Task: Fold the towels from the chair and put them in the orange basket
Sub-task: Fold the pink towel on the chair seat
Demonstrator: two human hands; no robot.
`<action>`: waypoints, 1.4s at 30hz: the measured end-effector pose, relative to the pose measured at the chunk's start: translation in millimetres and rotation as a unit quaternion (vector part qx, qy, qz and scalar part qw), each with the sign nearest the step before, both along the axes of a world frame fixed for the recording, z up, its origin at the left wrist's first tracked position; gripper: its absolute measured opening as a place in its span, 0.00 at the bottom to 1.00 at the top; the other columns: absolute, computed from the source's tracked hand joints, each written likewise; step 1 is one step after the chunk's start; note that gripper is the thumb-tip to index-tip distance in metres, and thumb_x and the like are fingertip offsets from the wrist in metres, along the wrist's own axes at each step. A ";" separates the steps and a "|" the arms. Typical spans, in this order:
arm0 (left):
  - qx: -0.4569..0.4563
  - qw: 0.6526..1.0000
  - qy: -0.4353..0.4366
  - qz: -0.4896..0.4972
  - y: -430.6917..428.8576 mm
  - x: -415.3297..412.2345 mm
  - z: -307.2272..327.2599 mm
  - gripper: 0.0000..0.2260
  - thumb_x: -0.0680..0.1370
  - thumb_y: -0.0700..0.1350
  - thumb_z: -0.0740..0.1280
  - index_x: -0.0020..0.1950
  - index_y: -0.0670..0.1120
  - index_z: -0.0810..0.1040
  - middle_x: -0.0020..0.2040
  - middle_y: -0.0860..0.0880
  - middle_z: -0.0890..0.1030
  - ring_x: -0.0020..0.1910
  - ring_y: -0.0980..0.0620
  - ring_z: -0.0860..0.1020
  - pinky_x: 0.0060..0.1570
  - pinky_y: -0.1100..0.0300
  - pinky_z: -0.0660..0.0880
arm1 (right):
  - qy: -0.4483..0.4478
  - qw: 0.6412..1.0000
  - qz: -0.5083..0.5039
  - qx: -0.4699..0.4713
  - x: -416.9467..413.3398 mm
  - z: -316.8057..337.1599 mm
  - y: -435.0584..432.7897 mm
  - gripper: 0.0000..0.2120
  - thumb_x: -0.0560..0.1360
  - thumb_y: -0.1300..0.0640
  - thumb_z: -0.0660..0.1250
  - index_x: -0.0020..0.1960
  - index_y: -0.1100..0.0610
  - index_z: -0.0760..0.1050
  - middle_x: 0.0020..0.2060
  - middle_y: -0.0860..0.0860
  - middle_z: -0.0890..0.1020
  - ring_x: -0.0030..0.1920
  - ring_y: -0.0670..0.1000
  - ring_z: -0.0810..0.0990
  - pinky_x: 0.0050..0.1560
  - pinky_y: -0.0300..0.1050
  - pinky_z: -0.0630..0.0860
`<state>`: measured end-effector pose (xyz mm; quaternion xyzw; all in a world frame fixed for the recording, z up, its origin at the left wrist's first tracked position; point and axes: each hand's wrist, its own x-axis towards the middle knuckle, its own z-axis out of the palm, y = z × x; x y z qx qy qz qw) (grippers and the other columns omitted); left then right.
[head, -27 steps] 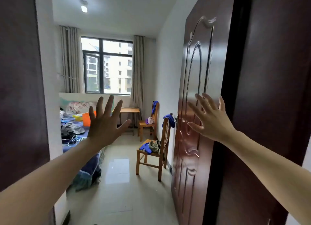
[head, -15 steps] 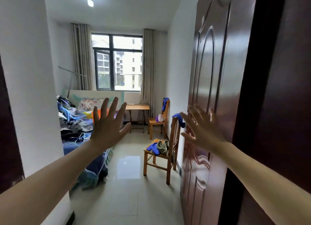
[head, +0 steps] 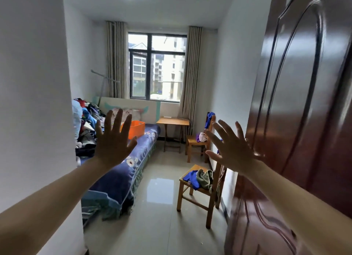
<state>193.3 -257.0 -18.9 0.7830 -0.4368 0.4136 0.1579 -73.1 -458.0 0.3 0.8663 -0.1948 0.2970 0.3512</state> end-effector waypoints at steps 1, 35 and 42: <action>0.003 1.000 0.003 0.005 -11.0 11.6 -1.6 0.31 0.72 0.58 0.54 0.70 0.41 0.63 0.69 0.37 0.67 0.67 0.37 0.61 0.55 0.30 0.67 | -0.004 1.000 0.000 0.003 11.4 2.4 -10.2 0.28 0.70 0.40 0.52 0.63 0.55 0.66 0.57 0.61 0.80 0.58 0.61 0.78 0.53 0.71 0.70; 0.032 0.994 0.040 0.092 -348.6 306.1 -25.9 0.27 0.72 0.57 0.55 0.64 0.41 0.67 0.65 0.35 0.73 0.63 0.36 0.68 0.53 0.31 0.69 | -0.051 0.987 0.152 0.032 378.0 -42.5 -410.6 0.36 0.59 0.45 0.77 0.61 0.56 0.67 0.56 0.61 0.80 0.57 0.62 0.79 0.53 0.67 0.73; 0.014 0.994 0.089 0.070 -411.1 409.7 -12.9 0.25 0.72 0.56 0.54 0.63 0.41 0.65 0.63 0.35 0.74 0.60 0.32 0.73 0.53 0.31 0.69 | -0.056 0.987 0.135 0.066 474.9 -26.5 -472.1 0.34 0.61 0.48 0.78 0.61 0.56 0.67 0.58 0.62 0.78 0.58 0.64 0.78 0.54 0.69 0.71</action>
